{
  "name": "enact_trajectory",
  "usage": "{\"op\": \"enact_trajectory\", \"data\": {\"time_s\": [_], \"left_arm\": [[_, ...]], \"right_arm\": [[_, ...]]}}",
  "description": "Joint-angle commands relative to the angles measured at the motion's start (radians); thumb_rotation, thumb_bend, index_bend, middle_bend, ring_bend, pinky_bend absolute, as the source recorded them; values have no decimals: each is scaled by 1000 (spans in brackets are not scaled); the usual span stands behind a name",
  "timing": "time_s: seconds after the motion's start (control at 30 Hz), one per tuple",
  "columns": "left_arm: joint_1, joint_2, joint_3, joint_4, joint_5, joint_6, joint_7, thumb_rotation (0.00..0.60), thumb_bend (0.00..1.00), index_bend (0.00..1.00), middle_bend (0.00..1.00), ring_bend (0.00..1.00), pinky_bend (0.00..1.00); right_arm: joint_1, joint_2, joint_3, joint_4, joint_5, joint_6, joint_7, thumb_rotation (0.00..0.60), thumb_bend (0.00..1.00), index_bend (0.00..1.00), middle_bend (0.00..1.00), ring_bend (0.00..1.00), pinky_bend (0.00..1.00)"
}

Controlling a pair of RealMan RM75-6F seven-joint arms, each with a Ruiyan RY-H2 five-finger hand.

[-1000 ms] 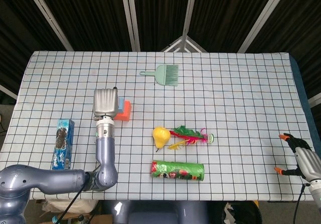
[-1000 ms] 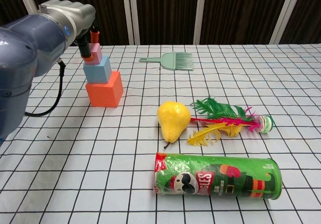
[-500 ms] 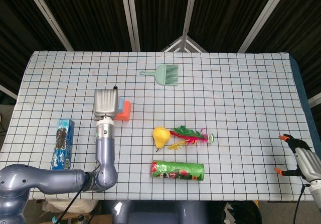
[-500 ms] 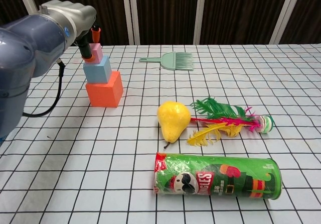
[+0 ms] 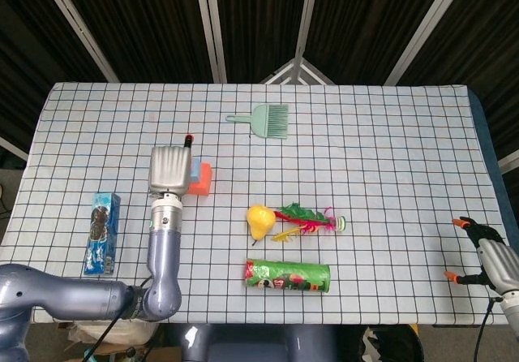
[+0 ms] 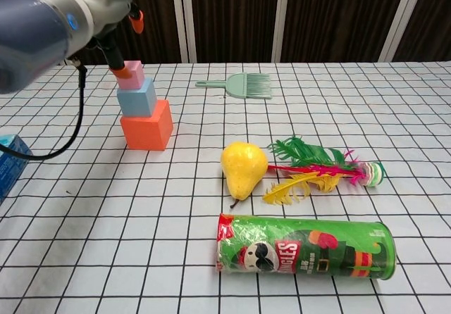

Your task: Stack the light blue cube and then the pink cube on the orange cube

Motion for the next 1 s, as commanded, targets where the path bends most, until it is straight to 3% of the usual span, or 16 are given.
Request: {"op": "enact_trajectory", "data": {"time_s": [0.03, 0.07, 0.2, 0.3, 0.37, 0.5, 0.6, 0.83, 1.0], "left_arm": [[229, 306, 115, -495, 257, 165, -156, 600, 273, 199, 894, 763, 884], [284, 361, 170, -555, 309, 165, -205, 600, 272, 201, 882, 752, 877], [474, 540, 425, -564, 551, 53, -473, 600, 272, 206, 761, 642, 789], [554, 608, 541, -478, 681, -9, -618, 600, 261, 186, 631, 527, 677], [590, 612, 581, -401, 738, -22, -678, 600, 245, 165, 526, 429, 562], [646, 564, 601, -246, 818, -7, -752, 600, 220, 105, 277, 178, 272], [677, 504, 595, -133, 868, 8, -774, 600, 214, 85, 153, 68, 178], [744, 366, 564, 93, 987, 85, -806, 600, 213, 78, 106, 29, 111], [771, 320, 543, 177, 981, 71, -803, 600, 213, 78, 122, 29, 111]], "right_arm": [[-2, 5, 0, -8, 2, 3, -5, 600, 110, 143, 91, 100, 61], [-3, 7, 0, -14, 3, 4, -9, 600, 109, 143, 91, 100, 61], [-8, 19, -2, -39, 3, 11, -27, 600, 109, 143, 91, 100, 61], [-11, 30, -3, -56, 8, 14, -37, 600, 109, 142, 91, 100, 61], [-15, 35, -1, -64, 12, 20, -45, 600, 110, 143, 91, 100, 61], [-22, 39, 1, -77, 20, 36, -74, 600, 110, 143, 91, 100, 61], [-26, 39, 3, -88, 30, 43, -106, 600, 109, 143, 91, 100, 61], [-34, 28, 17, -107, 73, 68, -197, 600, 109, 143, 91, 100, 61], [-43, 25, 22, -120, 82, 92, -246, 600, 109, 143, 91, 100, 61]]}}
